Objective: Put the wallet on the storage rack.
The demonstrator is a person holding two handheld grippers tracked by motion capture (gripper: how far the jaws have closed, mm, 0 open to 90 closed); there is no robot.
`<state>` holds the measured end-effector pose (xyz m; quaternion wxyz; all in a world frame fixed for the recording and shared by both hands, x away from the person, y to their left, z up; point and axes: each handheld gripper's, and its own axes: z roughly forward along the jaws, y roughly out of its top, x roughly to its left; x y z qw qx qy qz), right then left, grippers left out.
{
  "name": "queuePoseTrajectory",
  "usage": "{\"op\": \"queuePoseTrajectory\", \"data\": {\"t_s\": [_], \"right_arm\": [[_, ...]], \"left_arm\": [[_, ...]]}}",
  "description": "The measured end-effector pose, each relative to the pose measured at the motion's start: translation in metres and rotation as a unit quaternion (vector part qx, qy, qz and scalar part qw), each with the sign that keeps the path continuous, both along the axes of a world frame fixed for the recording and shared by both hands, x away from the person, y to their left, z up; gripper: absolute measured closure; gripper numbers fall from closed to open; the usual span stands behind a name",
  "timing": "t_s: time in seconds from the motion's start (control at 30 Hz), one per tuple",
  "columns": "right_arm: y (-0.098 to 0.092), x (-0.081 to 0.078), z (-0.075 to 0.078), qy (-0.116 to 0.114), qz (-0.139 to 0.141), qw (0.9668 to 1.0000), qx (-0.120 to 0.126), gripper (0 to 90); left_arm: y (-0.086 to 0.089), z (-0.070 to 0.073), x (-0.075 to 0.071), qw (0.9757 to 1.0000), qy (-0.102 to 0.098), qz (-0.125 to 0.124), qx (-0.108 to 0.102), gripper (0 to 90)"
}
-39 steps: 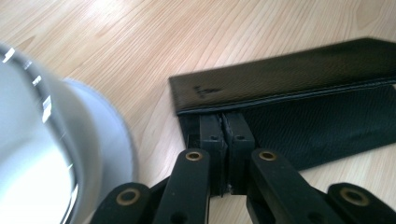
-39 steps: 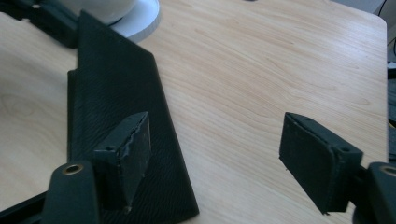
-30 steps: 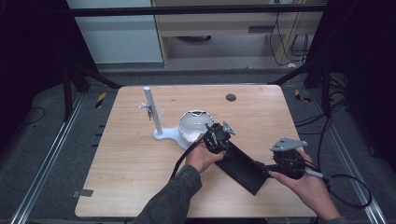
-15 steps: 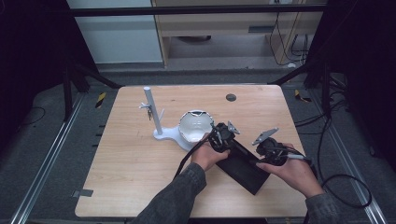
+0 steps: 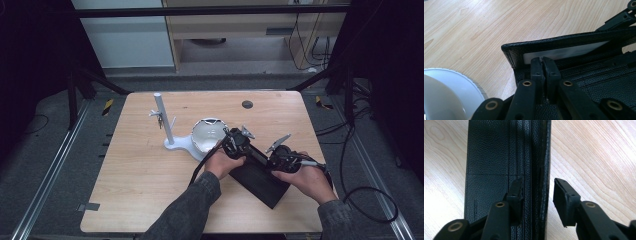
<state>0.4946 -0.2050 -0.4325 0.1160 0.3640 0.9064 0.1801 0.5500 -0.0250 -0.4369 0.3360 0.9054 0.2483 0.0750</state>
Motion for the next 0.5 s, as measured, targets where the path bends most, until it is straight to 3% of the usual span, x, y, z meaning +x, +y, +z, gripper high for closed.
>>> {"op": "queuePoseTrajectory", "data": {"t_s": [0.37, 0.5], "right_arm": [[0.006, 0.004, -0.004, 0.008, 0.001, 0.9999, -0.006, 66.1], [0.011, 0.005, -0.006, 0.007, 0.006, 0.9998, -0.02, 79.3]], "left_arm": [[0.001, -0.002, 0.0, 1.0, 0.004, -0.002, 0.003, 86.9], [0.005, 0.0, -0.002, 1.0, 0.0, 0.002, 0.003, 85.8]]}}
